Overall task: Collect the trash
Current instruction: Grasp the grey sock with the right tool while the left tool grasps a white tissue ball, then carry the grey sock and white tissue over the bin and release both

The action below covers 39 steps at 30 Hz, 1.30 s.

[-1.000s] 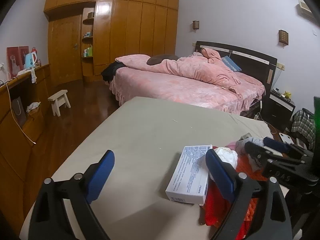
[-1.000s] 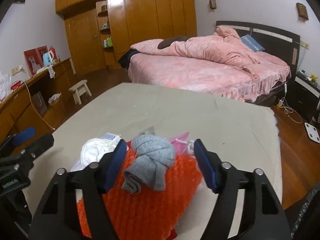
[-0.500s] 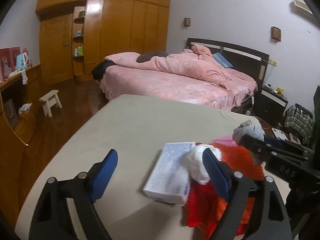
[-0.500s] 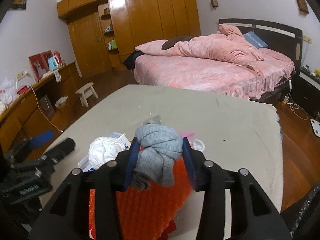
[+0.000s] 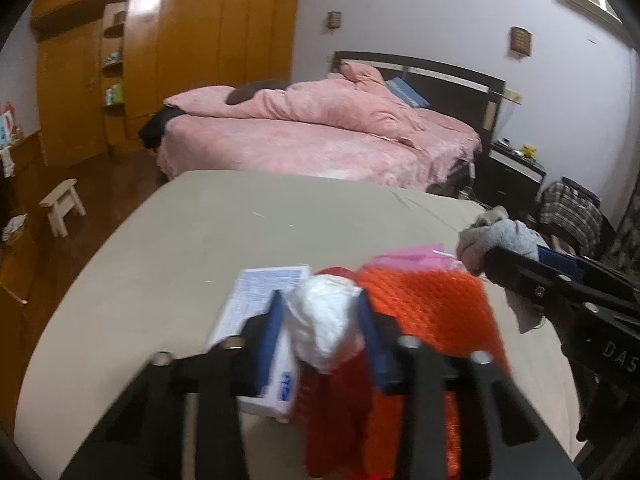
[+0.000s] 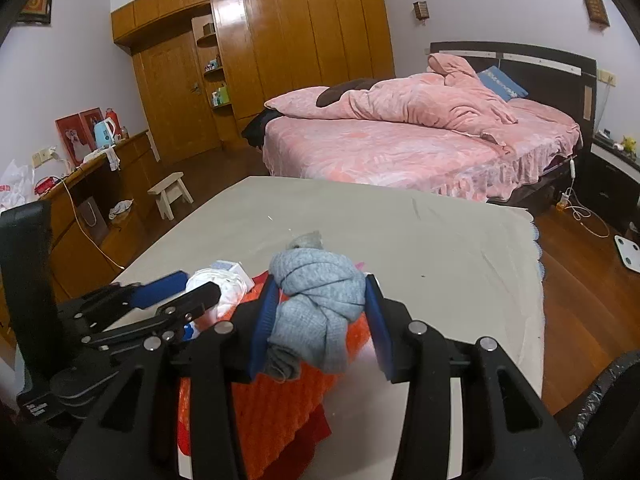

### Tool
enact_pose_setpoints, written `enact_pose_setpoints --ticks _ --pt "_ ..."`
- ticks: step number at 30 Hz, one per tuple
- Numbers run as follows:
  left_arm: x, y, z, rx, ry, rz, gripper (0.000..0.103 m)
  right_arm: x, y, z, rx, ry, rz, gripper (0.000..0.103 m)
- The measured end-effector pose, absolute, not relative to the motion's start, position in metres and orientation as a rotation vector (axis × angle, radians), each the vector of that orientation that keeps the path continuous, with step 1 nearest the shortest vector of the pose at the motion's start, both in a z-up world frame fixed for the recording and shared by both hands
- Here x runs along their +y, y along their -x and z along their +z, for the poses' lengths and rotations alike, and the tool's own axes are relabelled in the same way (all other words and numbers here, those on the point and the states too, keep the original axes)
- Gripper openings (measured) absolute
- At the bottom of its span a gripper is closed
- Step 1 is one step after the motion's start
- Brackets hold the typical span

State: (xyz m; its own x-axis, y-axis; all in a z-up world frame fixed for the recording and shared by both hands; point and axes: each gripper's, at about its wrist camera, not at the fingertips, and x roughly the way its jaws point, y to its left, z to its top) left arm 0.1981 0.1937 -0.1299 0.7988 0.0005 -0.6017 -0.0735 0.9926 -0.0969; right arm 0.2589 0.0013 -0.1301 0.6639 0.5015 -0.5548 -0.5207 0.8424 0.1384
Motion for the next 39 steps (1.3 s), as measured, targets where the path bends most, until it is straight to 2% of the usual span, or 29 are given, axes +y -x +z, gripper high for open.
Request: enact_pose_setpoints --ticks 2,7,23,39 --pt "0.190 -0.196 -0.128 0.634 0.116 0.027 0.020 -0.001 -0.257 -0.129 0.616 0.033 0.577 0.042" --pt "0.187 -0.186 -0.116 0.593 0.132 0.019 0.016 -0.009 -0.251 -0.124 0.604 0.017 0.575 0.042" --pt "0.171 -0.152 -0.056 0.481 0.129 0.035 0.016 -0.037 -0.222 -0.088 0.550 -0.005 0.567 0.042" --pt "0.106 -0.126 -0.040 0.485 0.109 -0.080 0.016 -0.107 -0.176 -0.068 0.515 -0.041 0.466 0.042"
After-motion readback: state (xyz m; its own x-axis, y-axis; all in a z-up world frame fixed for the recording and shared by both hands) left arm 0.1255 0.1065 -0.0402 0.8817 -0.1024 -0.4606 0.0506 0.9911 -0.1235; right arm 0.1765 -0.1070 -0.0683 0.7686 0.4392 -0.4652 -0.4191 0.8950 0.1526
